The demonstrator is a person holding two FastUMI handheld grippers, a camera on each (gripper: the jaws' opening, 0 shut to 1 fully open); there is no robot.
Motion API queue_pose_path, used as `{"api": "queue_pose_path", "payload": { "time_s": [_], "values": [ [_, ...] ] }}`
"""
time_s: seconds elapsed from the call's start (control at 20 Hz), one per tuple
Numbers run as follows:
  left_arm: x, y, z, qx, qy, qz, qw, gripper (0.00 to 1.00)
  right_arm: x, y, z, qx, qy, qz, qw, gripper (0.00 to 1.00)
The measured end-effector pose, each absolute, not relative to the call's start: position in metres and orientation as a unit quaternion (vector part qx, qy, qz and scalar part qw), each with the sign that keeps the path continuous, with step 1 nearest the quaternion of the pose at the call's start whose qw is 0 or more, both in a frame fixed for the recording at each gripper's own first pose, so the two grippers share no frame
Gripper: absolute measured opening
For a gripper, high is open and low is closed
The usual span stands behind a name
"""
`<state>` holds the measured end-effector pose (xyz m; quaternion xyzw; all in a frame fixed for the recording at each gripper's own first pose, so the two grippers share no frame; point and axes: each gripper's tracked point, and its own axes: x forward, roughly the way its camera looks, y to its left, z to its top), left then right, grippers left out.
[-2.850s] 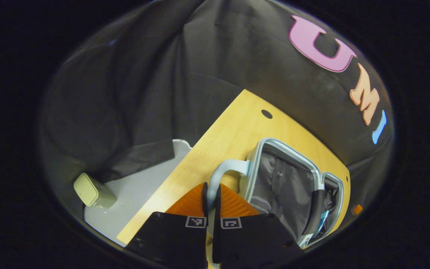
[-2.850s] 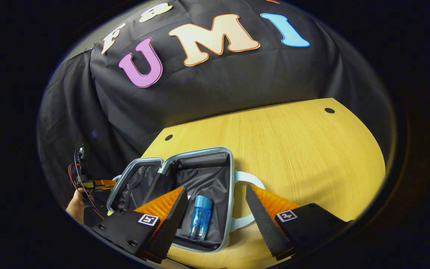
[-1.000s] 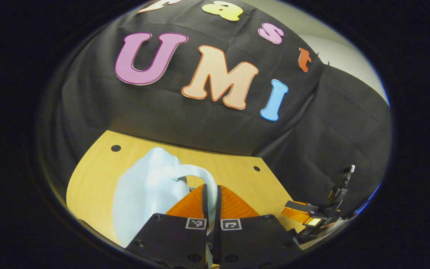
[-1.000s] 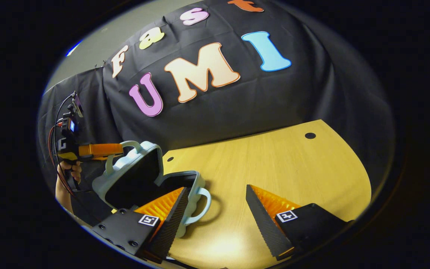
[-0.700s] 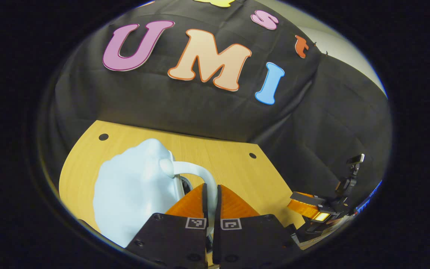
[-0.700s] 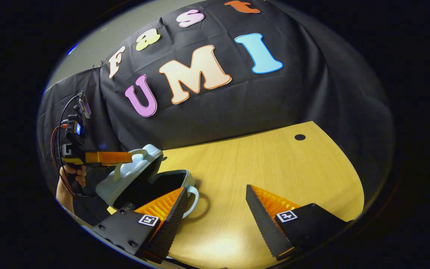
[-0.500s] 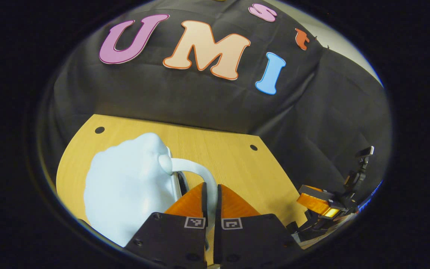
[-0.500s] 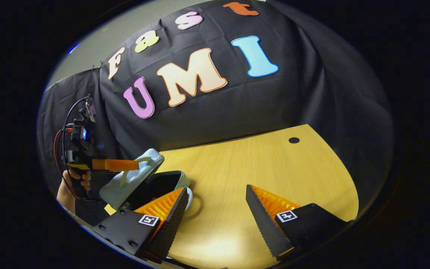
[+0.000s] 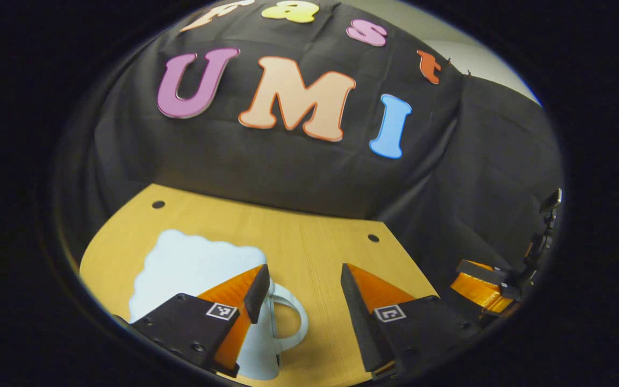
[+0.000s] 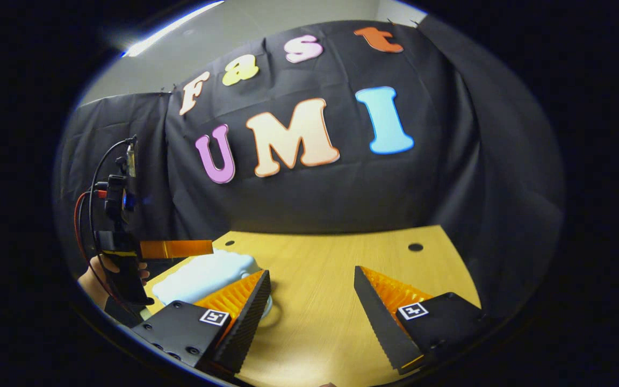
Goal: First open the suitcase, pack the skin care products into it, and then close the suitcase.
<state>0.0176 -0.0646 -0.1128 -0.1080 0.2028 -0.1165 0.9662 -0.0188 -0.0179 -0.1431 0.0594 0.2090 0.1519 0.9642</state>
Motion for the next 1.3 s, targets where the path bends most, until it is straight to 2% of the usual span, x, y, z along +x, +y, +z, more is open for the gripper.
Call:
{"api": "queue_pose_path", "payload": {
  "time_s": [0.15, 0.25, 0.35, 0.4, 0.45, 0.55, 0.6, 0.65, 1.3],
  "values": [
    [0.01, -0.058, -0.092, -0.101, 0.166, -0.099, 0.976, 0.92, -0.006, 0.001, -0.097, 0.036, 0.138, 0.147, 0.979, 0.98],
    [0.005, -0.044, -0.07, -0.099, 0.13, -0.08, 0.983, 0.96, 0.001, 0.011, -0.076, 0.026, 0.103, 0.13, 0.986, 0.97],
    [0.004, -0.032, -0.044, -0.079, 0.096, -0.071, 0.99, 0.96, 0.001, 0.026, -0.059, 0.03, 0.085, 0.12, 0.989, 0.97],
    [0.002, -0.025, -0.038, -0.062, 0.088, -0.065, 0.992, 0.96, 0.0, 0.034, -0.054, 0.036, 0.082, 0.118, 0.989, 0.94],
    [-0.001, -0.019, -0.033, -0.04, 0.087, -0.067, 0.993, 0.95, 0.001, 0.041, -0.048, 0.041, 0.078, 0.115, 0.99, 0.97],
    [-0.004, -0.006, -0.022, 0.002, 0.072, -0.062, 0.996, 0.95, -0.001, 0.051, -0.039, 0.047, 0.067, 0.107, 0.991, 0.97],
    [-0.004, -0.002, -0.018, 0.014, 0.067, -0.062, 0.996, 0.95, -0.003, 0.056, -0.036, 0.048, 0.062, 0.105, 0.991, 0.94],
    [-0.004, 0.0, -0.017, 0.022, 0.067, -0.066, 0.995, 0.95, -0.005, 0.061, -0.033, 0.047, 0.057, 0.102, 0.992, 0.97],
    [-0.002, 0.02, -0.029, 0.033, 0.08, -0.1, 0.991, 0.95, -0.02, 0.102, -0.021, 0.017, 0.04, 0.084, 0.996, 0.97]
  ]
}}
